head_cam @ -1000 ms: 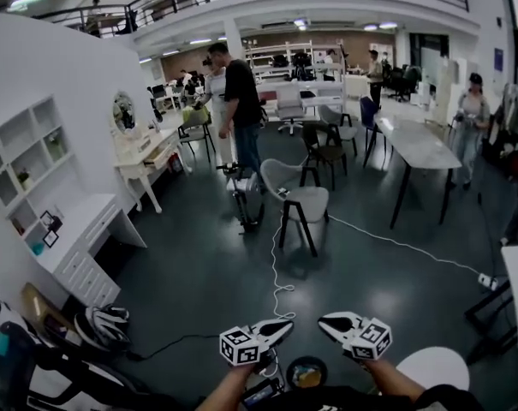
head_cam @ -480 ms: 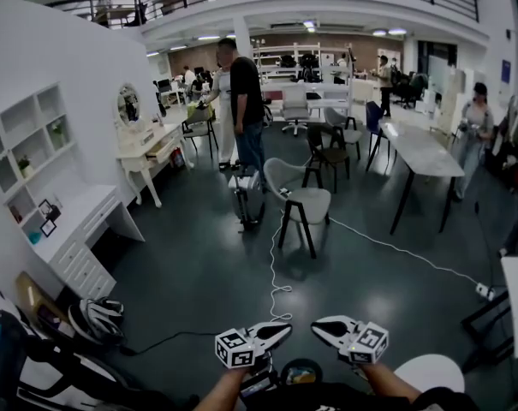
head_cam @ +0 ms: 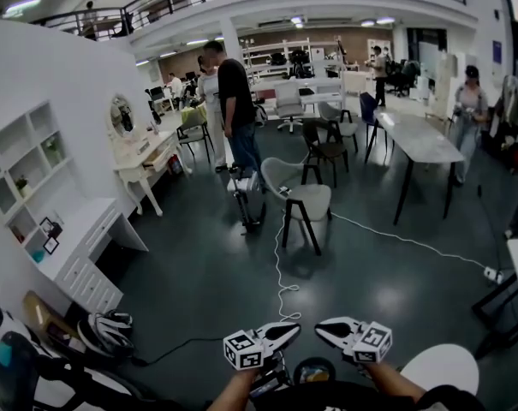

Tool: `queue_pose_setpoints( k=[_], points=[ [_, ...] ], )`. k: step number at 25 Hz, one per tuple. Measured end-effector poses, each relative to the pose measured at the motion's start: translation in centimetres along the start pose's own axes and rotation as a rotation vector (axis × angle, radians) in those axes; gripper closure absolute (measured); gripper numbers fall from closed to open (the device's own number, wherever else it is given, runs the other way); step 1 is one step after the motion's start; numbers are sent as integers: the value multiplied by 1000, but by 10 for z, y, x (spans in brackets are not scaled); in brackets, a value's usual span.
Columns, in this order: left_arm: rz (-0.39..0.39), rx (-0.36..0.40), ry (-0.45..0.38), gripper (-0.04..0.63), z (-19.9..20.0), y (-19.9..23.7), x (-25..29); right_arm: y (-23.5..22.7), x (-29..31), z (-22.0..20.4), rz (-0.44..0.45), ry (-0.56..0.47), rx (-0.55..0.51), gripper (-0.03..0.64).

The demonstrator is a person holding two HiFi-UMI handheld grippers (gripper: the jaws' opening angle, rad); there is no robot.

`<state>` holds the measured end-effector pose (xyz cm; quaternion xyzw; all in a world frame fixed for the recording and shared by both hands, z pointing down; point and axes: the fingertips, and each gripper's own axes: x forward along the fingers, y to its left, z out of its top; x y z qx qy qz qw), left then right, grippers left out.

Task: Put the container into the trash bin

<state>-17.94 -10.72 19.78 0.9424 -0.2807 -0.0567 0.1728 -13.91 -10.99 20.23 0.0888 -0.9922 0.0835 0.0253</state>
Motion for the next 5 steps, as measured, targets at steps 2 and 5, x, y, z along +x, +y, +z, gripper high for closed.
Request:
queue_pose_setpoints(
  k=[2,5],
  points=[
    [-7,5,-1,592,0,1,0,-2,0,0,-5,-5,-1,577],
    [-11,10,-1,592,1,2,2,-4,-1,-2,-8,-21,13,577]
  ],
)
